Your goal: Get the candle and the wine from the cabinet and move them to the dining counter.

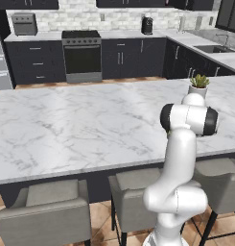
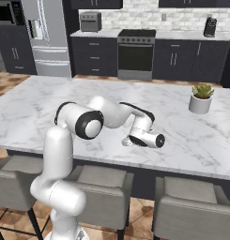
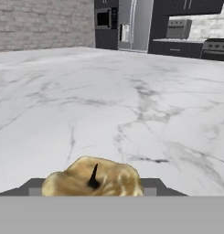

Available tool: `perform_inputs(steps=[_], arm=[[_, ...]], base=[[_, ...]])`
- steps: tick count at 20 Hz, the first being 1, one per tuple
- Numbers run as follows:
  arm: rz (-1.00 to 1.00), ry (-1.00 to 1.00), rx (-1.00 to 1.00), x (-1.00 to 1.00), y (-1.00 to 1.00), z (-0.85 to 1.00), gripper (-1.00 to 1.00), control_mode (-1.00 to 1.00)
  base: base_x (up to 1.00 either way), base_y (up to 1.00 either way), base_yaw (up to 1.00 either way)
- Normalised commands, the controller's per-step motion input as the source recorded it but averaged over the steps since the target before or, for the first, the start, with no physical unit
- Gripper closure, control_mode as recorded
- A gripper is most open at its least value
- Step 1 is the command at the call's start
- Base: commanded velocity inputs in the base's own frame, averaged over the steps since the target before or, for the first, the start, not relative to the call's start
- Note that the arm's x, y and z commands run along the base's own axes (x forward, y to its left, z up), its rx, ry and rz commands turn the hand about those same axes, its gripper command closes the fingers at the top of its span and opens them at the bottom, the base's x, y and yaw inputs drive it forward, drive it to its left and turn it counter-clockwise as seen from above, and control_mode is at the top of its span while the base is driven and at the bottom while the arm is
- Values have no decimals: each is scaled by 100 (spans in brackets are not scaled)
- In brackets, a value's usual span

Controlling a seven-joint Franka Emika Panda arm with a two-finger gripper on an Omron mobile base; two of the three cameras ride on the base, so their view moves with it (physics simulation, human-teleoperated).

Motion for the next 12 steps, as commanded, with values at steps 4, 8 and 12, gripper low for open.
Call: perform_inputs(steps=[4, 8, 12], arm=[[0, 0, 0, 0, 0, 0, -100, -100], [0, 0, 0, 0, 0, 0, -100, -100], [0, 0, 0, 0, 0, 19, -100, -100]], base=[[0, 0, 0], [0, 0, 0], [0, 0, 0]])
